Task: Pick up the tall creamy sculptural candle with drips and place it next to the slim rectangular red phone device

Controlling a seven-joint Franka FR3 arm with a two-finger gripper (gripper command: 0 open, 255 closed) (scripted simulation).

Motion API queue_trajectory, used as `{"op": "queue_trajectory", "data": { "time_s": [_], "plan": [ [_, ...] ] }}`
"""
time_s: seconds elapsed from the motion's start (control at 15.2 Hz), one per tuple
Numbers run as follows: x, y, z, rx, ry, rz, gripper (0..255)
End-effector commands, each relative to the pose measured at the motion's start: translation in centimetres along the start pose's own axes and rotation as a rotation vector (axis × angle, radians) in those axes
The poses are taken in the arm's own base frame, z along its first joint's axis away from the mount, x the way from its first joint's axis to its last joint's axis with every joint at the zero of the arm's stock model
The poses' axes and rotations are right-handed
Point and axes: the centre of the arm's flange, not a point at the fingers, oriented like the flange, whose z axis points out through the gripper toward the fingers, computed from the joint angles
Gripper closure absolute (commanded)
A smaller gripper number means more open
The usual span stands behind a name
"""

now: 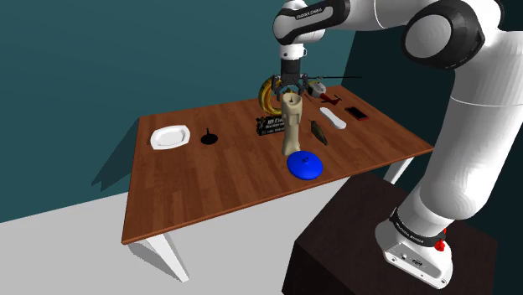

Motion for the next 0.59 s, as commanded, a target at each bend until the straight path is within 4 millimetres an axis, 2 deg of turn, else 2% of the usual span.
{"op": "queue_trajectory", "data": {
  "time_s": [0.0,0.07,0.53],
  "plan": [
    [0.0,0.0,0.0,0.0,0.0,0.0,0],
    [0.0,0.0,0.0,0.0,0.0,0.0,255],
    [-0.01,-0.01,-0.01,0.0,0.0,0.0,255]
  ]
}}
